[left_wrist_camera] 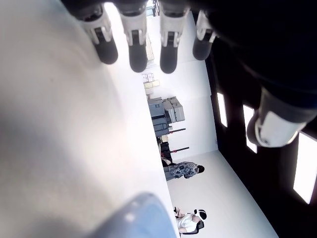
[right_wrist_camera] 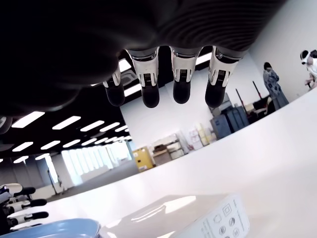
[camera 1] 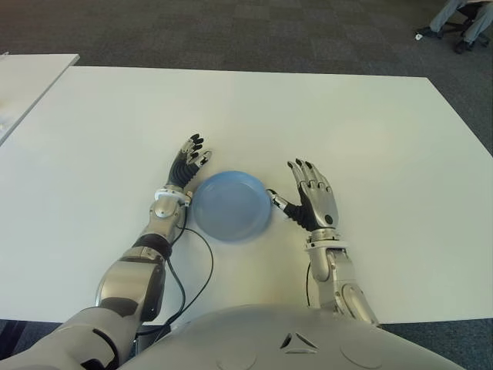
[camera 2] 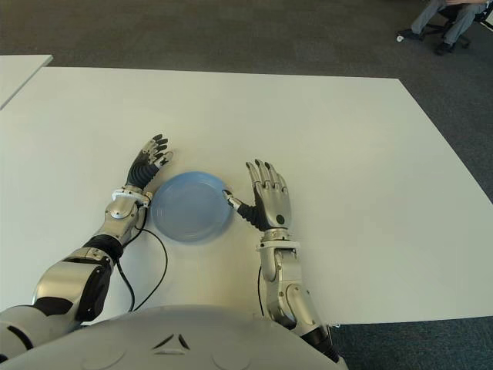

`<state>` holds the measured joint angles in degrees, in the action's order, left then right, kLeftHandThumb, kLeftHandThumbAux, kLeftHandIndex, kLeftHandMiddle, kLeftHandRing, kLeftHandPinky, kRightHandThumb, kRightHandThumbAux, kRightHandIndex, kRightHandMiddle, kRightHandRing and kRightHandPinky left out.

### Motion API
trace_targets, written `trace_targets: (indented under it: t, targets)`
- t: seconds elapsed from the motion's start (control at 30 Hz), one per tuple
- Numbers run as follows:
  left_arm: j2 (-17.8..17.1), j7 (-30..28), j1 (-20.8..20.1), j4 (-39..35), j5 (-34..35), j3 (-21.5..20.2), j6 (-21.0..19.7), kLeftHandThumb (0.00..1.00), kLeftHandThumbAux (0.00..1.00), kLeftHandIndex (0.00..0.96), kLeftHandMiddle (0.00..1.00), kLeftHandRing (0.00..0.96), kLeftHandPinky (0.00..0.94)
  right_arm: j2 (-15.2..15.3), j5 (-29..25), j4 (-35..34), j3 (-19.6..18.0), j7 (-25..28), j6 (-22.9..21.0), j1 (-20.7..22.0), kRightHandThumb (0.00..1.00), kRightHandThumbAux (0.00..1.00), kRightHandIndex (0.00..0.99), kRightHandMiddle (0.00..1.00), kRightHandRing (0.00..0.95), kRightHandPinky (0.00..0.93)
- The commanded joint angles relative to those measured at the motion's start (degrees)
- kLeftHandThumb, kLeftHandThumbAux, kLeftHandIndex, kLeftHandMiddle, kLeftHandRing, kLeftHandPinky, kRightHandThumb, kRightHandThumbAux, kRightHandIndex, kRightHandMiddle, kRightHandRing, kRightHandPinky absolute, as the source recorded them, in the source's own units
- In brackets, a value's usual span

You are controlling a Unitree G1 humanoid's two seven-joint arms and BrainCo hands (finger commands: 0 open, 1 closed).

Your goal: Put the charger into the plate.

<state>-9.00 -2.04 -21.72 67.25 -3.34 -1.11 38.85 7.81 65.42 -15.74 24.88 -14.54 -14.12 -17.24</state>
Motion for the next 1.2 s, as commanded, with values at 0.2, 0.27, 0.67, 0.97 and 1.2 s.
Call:
trace_targets:
  t: [0.2,0.27,0.67,0.97,1.2]
  targets:
    - [1.07,-1.94,3.03,2.94,-1.80,1.63,-4.90,0.000,0.514,0.006,0.132,0.123,0.096,-2.02,2.82,-1.46,2.42,-0.34,-3.89,-3.99,0.351,0.126,0.000,0.000,0.000,0.000]
    - [1.20,-1.76,3.09,2.67,-1.77,1.65,-4.44,0.000,0.511,0.007,0.132,0.124,0.105,-2.21,3.10,-1.81,2.77,-0.20,-4.36,-4.74,0.352,0.131,0.000,0.000,0.000,0.000]
    - [1.29,-1.51,3.02,3.12,-1.33,1.18,-5.43,0.000,0.499,0.019,0.148,0.147,0.138,-1.45,2.63,-1.29,3.09,-0.78,-4.20,-5.73,0.334,0.142,0.000,0.000,0.000,0.000]
    - [1.15,-2.06,3.10,3.04,-1.30,1.23,-6.02,0.000,0.522,0.003,0.128,0.128,0.106,-1.03,2.06,-0.55,3.01,-1.03,-4.10,-5.42,0.324,0.142,0.000,0.000,0.000,0.000]
    - [0.95,-2.72,3.25,2.92,-1.27,1.28,-5.95,0.000,0.537,0.000,0.121,0.121,0.103,-0.51,1.46,0.94,2.92,-2.28,-3.66,-5.63,0.316,0.147,0.000,0.000,0.000,0.000]
